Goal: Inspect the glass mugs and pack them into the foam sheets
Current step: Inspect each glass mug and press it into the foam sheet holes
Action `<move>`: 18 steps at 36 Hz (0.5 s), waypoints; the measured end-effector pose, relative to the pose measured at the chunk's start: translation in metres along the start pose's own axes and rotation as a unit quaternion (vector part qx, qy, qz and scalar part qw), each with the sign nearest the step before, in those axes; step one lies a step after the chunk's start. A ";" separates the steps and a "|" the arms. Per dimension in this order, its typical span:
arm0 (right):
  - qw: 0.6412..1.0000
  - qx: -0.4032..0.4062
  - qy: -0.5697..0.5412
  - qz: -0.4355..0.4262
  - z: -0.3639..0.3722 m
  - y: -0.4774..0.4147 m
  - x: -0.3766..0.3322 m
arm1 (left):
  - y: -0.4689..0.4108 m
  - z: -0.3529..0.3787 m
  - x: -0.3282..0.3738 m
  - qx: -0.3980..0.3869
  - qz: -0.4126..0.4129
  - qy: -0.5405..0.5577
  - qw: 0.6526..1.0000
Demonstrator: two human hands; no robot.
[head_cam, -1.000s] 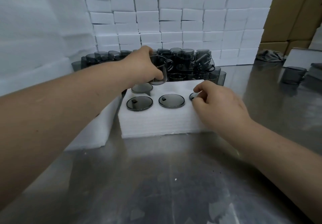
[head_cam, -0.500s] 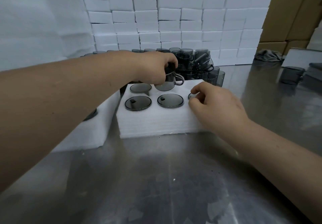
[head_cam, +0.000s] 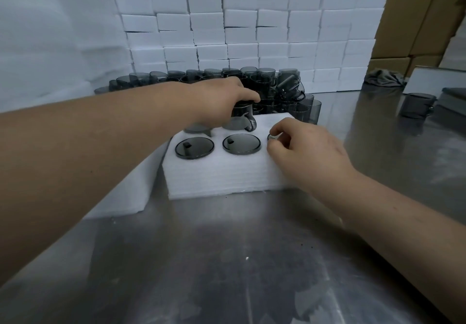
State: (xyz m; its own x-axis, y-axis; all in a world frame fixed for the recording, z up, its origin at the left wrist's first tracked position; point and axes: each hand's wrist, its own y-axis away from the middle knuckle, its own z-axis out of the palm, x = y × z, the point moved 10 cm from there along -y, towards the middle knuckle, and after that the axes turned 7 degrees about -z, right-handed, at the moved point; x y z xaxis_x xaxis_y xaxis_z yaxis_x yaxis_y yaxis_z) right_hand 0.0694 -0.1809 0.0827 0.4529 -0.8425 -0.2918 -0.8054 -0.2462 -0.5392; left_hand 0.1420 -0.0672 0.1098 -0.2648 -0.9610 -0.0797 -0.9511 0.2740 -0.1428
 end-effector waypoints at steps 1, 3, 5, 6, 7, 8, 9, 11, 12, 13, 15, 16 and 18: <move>1.000 0.000 0.001 -0.001 0.000 0.000 0.000 | 0.000 0.001 0.001 0.000 0.004 -0.002 1.000; 1.000 0.000 0.003 -0.001 0.000 0.000 0.000 | 0.002 0.002 0.003 -0.006 0.008 0.004 1.000; 1.000 0.003 0.004 -0.002 0.000 0.000 0.000 | 0.003 0.006 0.003 -0.024 -0.002 0.017 1.000; 1.000 0.004 0.003 -0.003 0.000 0.000 0.000 | 0.004 0.009 0.002 -0.038 -0.014 0.025 0.999; 1.000 0.004 0.003 -0.003 0.000 0.000 0.000 | 0.004 0.012 0.000 -0.049 -0.026 0.036 0.998; 1.000 0.003 0.004 -0.004 0.000 0.000 0.000 | 0.004 0.014 -0.001 -0.057 -0.036 0.051 0.996; 1.000 0.002 0.005 -0.004 0.000 0.000 -0.001 | 0.004 0.015 -0.001 -0.063 -0.042 0.069 0.995; 1.000 0.001 0.007 -0.006 0.000 0.000 -0.001 | 0.004 0.019 0.000 -0.071 -0.045 0.105 0.991; 1.000 0.001 0.009 -0.006 0.000 0.000 -0.001 | 0.003 0.020 0.001 -0.072 -0.043 0.123 0.989; 1.000 0.002 0.010 -0.006 0.000 0.000 -0.001 | 0.002 0.021 0.002 -0.071 -0.038 0.141 0.987; 1.000 0.003 0.011 -0.006 0.000 0.000 -0.002 | 0.001 0.022 0.005 -0.069 -0.020 0.156 0.985; 1.000 0.005 0.011 -0.007 -0.001 0.000 -0.002 | 0.001 0.023 0.007 -0.067 -0.011 0.151 0.986; 1.000 0.006 0.011 -0.009 -0.001 0.000 -0.003 | 0.002 0.025 0.007 -0.061 -0.001 0.132 0.989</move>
State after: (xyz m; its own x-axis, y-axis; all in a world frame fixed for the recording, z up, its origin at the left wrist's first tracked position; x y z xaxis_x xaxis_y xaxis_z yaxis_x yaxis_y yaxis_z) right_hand 0.0674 -0.1789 0.0843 0.4590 -0.8479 -0.2652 -0.7928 -0.2562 -0.5530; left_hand 0.1422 -0.0723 0.0840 -0.2795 -0.9426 0.1826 -0.9596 0.2804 -0.0211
